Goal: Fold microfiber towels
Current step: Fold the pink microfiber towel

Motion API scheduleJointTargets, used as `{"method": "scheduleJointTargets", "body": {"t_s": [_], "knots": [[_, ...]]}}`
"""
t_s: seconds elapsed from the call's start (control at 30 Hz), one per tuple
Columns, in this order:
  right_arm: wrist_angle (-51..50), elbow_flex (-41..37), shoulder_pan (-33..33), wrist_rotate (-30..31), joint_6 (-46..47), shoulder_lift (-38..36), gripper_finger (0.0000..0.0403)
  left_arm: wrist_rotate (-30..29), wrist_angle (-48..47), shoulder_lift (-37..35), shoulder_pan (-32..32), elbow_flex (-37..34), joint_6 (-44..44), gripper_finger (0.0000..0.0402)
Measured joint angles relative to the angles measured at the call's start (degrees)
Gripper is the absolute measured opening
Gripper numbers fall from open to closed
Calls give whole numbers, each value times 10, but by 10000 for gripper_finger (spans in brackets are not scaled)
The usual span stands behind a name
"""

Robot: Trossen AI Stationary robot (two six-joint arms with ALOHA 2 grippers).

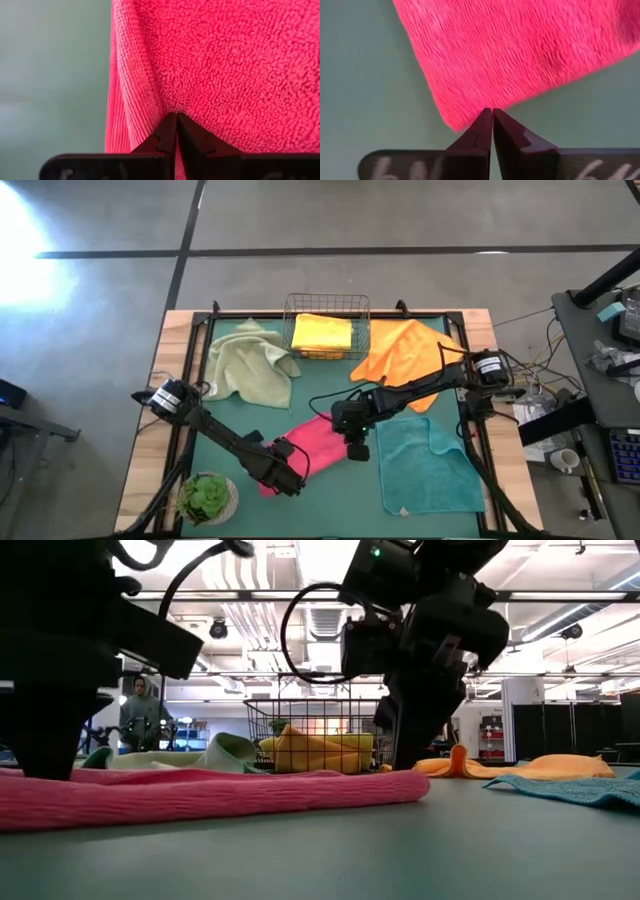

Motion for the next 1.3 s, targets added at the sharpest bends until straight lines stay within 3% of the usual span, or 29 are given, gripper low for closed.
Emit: {"method": "scheduleJointTargets", "body": {"t_s": [0.37, 0.67, 1.0, 1.3], "knots": [[-3, 0, 0, 2, 26, 24, 9, -2, -30, -34, 0, -3, 16, 1], [-91, 3, 4, 58, 76, -34, 8, -3, -99, -62, -1, -4, 16, 1], [97, 11, 63, 58, 168, -23, 8, -39, -87, -150, -8, -2, 25, 1], [102, 10, 67, 83, 224, 27, 8, -125, -85, -224, -18, -2, 31, 2]]}}
